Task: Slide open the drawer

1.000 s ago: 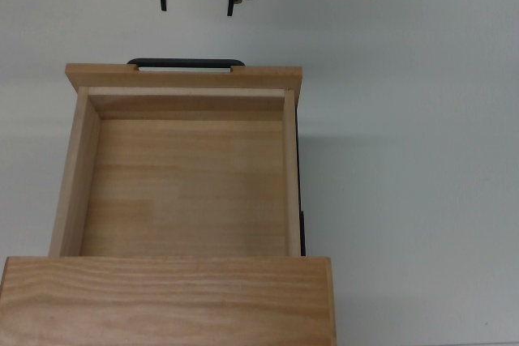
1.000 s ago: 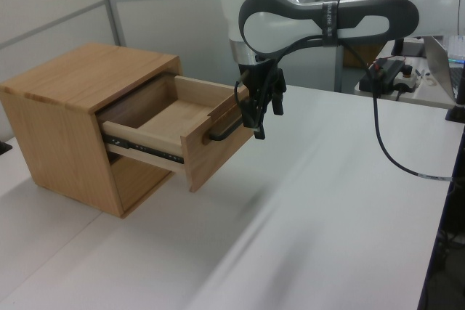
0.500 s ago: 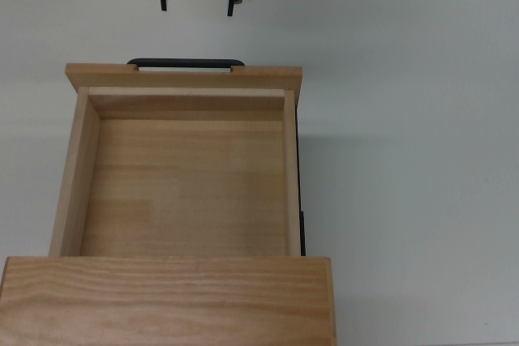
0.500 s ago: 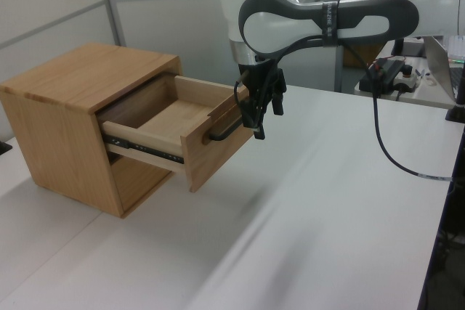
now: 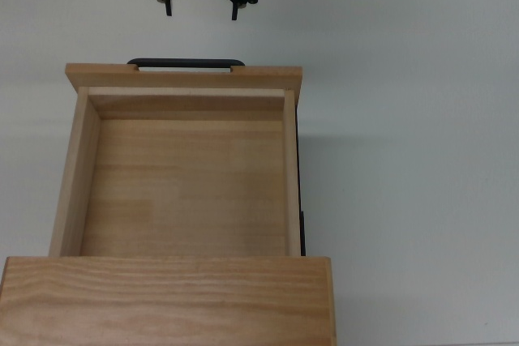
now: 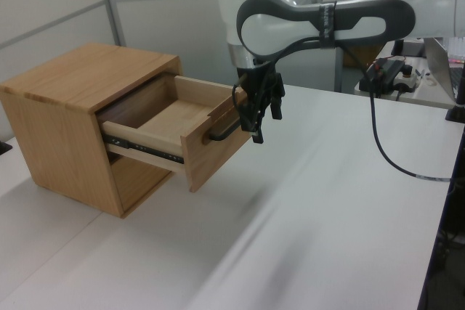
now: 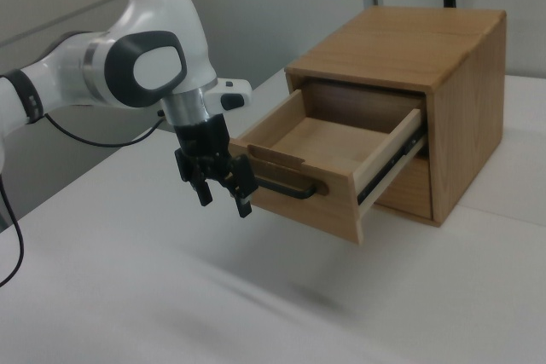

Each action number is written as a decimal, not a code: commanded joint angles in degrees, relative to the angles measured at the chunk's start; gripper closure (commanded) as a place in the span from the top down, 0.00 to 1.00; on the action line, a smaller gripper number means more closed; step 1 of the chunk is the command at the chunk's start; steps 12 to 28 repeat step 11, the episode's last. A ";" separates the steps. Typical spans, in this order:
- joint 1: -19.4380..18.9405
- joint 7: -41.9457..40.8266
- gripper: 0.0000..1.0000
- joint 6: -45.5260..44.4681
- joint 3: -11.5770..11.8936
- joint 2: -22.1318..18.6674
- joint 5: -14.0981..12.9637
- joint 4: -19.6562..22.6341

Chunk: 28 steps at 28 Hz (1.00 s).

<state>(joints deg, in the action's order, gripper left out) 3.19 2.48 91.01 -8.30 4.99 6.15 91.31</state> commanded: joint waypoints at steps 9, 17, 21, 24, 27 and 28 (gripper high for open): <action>-0.64 2.97 1.00 0.83 1.70 3.89 -6.76 -3.77; -0.64 3.06 1.00 0.74 1.70 3.71 -7.64 -3.86; -0.64 3.06 1.00 0.74 1.70 3.71 -7.64 -3.86; -0.64 3.06 1.00 0.74 1.70 3.71 -7.64 -3.86; -0.64 3.06 1.00 0.74 1.70 3.71 -7.64 -3.86; -0.64 3.06 1.00 0.74 1.70 3.71 -7.64 -3.86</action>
